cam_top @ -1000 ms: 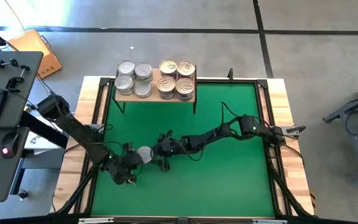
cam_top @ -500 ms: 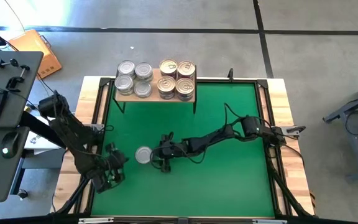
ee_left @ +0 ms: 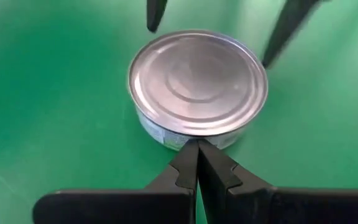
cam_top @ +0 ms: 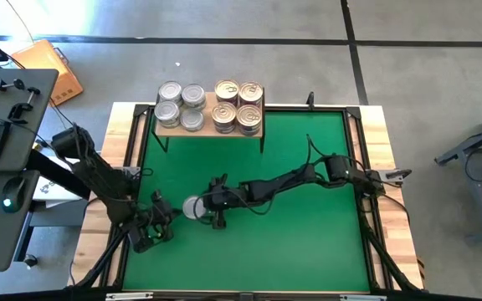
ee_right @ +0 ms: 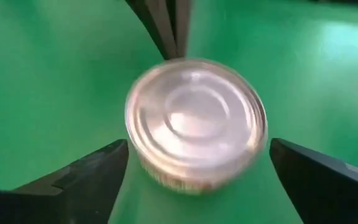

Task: Stack canned seafood by type on shelf
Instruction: Stack the green tuna can on the other green tuna can on the shelf

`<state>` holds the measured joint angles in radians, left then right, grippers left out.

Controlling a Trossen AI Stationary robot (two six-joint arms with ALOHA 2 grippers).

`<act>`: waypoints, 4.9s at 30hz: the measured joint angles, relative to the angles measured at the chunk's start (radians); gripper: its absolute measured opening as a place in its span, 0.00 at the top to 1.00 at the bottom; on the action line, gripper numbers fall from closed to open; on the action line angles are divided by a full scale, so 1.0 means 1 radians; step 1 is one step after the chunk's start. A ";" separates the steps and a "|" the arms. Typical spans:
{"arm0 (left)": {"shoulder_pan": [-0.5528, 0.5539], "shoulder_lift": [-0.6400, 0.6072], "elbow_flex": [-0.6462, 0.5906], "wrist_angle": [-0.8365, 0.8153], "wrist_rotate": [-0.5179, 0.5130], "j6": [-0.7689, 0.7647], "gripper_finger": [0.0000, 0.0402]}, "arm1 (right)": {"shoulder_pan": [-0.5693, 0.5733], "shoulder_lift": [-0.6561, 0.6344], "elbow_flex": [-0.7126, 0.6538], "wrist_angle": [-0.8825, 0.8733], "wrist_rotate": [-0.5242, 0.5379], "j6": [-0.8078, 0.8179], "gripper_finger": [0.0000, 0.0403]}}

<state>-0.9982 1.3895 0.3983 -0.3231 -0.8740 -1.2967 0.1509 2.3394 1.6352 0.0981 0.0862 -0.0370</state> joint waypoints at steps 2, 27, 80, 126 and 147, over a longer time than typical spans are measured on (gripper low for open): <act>0.021 0.000 -0.017 0.039 -0.023 0.030 1.00 | 0.000 0.009 0.000 0.050 0.000 -0.019 0.02; 0.160 0.000 -0.045 0.222 0.046 0.279 1.00 | 0.004 -0.092 -0.023 -0.082 0.129 -0.100 0.01; 0.146 0.004 0.126 0.103 0.158 0.465 1.00 | -0.004 0.037 -0.228 0.439 0.052 0.046 0.15; -0.055 0.003 0.220 -0.385 -0.131 0.018 1.00 | -0.353 -0.150 0.447 -0.365 0.130 -0.038 0.16; -0.022 0.004 0.221 -0.386 -0.130 0.043 1.00 | -0.359 -0.088 0.448 -0.231 0.039 -0.016 0.15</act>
<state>-1.0206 1.3933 0.6189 -0.7092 -1.0039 -1.2535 -0.2081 2.2513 2.0830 -0.1333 0.1248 -0.0525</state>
